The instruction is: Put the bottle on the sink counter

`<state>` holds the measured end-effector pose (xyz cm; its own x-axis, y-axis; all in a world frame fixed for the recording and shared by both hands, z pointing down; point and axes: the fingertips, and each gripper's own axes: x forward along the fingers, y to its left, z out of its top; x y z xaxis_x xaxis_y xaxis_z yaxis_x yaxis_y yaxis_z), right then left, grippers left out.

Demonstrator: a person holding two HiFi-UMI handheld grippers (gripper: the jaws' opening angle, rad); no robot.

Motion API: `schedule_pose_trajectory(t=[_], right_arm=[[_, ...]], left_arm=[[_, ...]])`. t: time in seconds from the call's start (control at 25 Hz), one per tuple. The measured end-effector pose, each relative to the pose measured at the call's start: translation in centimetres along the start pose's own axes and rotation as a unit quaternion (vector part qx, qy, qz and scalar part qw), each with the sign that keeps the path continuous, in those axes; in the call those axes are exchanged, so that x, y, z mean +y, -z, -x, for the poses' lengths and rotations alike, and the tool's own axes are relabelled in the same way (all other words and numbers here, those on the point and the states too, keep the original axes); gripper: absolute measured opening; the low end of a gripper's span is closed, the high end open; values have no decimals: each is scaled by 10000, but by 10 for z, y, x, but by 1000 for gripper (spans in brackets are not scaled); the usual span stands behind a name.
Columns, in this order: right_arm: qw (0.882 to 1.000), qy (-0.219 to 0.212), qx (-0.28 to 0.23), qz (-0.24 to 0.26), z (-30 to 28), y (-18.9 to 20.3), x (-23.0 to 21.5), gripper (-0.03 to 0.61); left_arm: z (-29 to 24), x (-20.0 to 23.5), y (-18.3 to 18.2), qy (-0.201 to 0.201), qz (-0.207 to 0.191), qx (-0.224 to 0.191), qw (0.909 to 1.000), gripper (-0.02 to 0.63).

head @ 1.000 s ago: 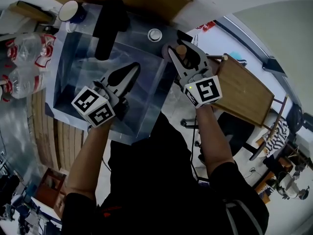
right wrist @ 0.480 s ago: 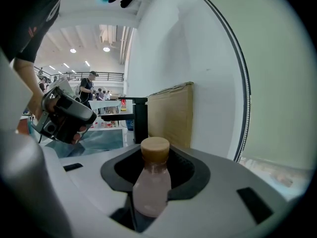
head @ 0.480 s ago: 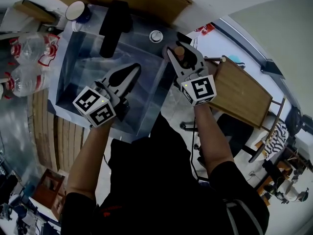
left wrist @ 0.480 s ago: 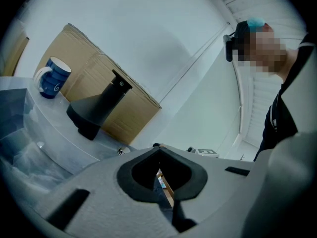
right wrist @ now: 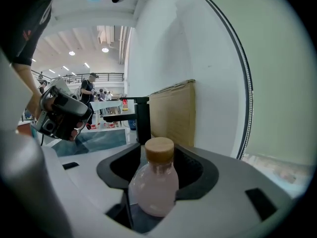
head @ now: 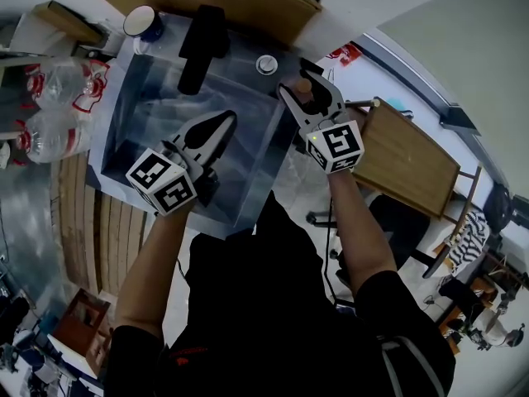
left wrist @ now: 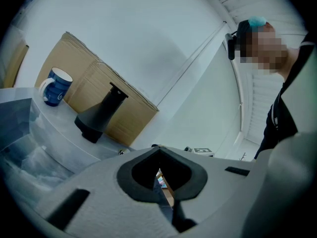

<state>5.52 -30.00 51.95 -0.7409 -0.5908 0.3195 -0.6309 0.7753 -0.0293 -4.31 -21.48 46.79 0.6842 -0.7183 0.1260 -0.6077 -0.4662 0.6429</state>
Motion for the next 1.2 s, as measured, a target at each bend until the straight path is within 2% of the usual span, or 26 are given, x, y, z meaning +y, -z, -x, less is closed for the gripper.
schedule_pose_trajectory(t=[0.12,0.64,1.2], right_arm=[[10000,54,-16,20,4,-2,-1,221],[9991,364,-188,116,38,-33,-2,224],[9978,506,-373,206,76,-76,29,216]], left_arm=[[3,-3,0,-2,-21,-5,10000,17],[20,-20,-9,41,-172,-103,9998,17],[47,-35,-28,134,-370,-212,9990,17]])
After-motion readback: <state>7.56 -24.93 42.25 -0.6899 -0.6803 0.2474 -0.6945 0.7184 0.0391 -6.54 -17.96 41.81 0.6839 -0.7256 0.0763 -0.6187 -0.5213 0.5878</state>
